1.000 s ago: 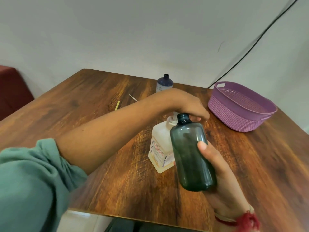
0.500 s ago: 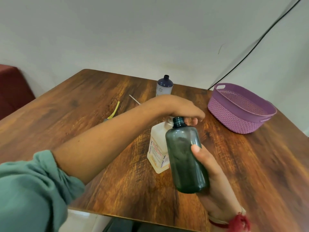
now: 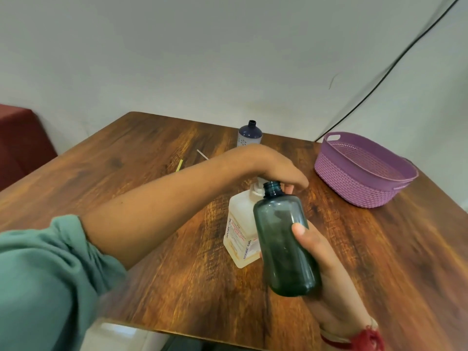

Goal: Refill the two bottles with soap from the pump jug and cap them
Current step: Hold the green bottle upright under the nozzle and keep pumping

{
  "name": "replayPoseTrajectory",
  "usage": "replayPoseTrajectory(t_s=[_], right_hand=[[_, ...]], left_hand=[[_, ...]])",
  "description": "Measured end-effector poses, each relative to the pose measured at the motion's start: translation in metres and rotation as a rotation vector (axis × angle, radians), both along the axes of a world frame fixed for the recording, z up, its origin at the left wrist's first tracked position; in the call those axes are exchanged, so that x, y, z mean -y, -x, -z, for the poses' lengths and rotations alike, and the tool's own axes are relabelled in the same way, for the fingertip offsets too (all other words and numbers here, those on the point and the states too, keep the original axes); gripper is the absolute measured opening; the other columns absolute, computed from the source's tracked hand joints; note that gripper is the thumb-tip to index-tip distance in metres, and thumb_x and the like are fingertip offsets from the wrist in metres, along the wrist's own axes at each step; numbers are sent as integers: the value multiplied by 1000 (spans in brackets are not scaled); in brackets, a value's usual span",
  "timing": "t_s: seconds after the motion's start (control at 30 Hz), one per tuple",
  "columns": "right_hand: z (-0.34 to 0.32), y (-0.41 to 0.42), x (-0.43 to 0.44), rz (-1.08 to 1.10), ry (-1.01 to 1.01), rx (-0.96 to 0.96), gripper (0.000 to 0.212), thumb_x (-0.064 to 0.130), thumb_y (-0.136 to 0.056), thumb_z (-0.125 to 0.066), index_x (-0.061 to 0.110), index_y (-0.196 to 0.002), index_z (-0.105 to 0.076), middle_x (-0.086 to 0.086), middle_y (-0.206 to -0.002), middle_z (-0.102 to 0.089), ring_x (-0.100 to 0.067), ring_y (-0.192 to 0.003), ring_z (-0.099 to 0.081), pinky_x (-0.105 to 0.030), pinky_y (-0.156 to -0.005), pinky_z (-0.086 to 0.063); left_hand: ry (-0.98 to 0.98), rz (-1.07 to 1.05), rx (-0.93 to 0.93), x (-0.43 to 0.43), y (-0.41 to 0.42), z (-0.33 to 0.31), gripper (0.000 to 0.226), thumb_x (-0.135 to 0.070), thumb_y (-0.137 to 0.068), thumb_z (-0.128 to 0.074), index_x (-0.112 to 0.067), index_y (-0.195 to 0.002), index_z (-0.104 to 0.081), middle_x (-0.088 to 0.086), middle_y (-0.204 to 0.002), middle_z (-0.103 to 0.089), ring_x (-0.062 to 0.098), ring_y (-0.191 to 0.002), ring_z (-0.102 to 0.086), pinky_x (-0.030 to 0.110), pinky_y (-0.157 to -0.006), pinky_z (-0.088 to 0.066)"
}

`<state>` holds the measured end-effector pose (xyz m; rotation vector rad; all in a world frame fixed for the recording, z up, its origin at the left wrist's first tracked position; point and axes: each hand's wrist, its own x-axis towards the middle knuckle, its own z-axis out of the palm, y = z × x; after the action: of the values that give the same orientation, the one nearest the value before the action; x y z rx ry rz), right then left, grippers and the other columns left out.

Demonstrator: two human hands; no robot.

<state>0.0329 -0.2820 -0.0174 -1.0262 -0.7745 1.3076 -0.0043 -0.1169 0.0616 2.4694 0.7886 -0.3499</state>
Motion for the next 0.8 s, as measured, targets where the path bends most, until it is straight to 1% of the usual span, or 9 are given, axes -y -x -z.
replayPoseTrajectory(t_s=[0.13,0.23,0.3,0.37,0.47,0.57,0.63,0.7,0.8], right_hand=[[-2,-3,-1,-7,-5,2,75,54,-39,-87,19,-104,-69,-13,-103,-70,-22,-83,-69,-28,-61,-54],[1,-2,-2,-33,18,24,83,55,-40,-86,17,-111,-65,-17,-108,-68,-24,-86,-68,-30,-63,-55],[4,-1,-1,-24,33,23,78,55,-37,-86,22,-106,-69,-14,-106,-69,-24,-84,-69,-30,-62,-55],[3,-1,0,-30,15,15,71,56,-37,-86,26,-99,-72,-12,-102,-71,-23,-83,-69,-29,-62,-55],[-2,-4,0,-36,4,16,71,56,-37,-86,26,-99,-72,-12,-103,-71,-23,-84,-70,-30,-62,-55],[2,-4,0,-44,13,42,81,56,-41,-85,19,-110,-66,-17,-108,-68,-24,-85,-68,-30,-62,-55],[6,-3,0,-38,37,32,80,56,-39,-85,19,-108,-67,-17,-106,-68,-24,-83,-68,-31,-61,-54],[6,-2,0,-34,30,13,72,56,-38,-86,23,-100,-70,-13,-101,-70,-23,-81,-68,-30,-60,-54],[0,-6,-1,-47,-6,12,73,56,-42,-85,21,-104,-69,-13,-103,-70,-22,-83,-69,-29,-62,-55]], left_hand=[[-112,9,-8,-1,-4,-6,30,-38,-94,-42,-14,-98,-59,-4,-78,-51,11,-71,-48,26,-63,-37],[29,-58,83,0,5,6,37,-38,-93,-41,-12,-104,-64,-6,-84,-57,17,-86,-57,31,-82,-44],[66,-69,104,2,7,8,38,-38,-93,-40,-12,-108,-63,-5,-87,-59,18,-90,-57,33,-88,-44],[15,-27,39,1,4,3,36,-38,-93,-42,-12,-106,-63,-2,-90,-60,17,-87,-56,31,-83,-44],[-99,24,-48,-2,-6,-4,28,-38,-93,-42,-15,-92,-59,-2,-82,-55,14,-77,-51,27,-67,-39],[-50,-26,24,-3,-2,4,37,-42,-93,-40,-14,-104,-62,-6,-82,-55,13,-82,-52,29,-74,-40],[7,-59,62,-1,2,7,39,-42,-94,-39,-14,-107,-62,-9,-81,-55,14,-84,-53,31,-79,-39],[-19,-30,9,-2,1,4,37,-41,-93,-41,-13,-106,-62,-7,-79,-55,13,-81,-52,30,-76,-39],[-56,32,-60,-3,-5,-5,28,-37,-92,-43,-14,-96,-60,-3,-78,-55,13,-75,-51,27,-70,-39]])
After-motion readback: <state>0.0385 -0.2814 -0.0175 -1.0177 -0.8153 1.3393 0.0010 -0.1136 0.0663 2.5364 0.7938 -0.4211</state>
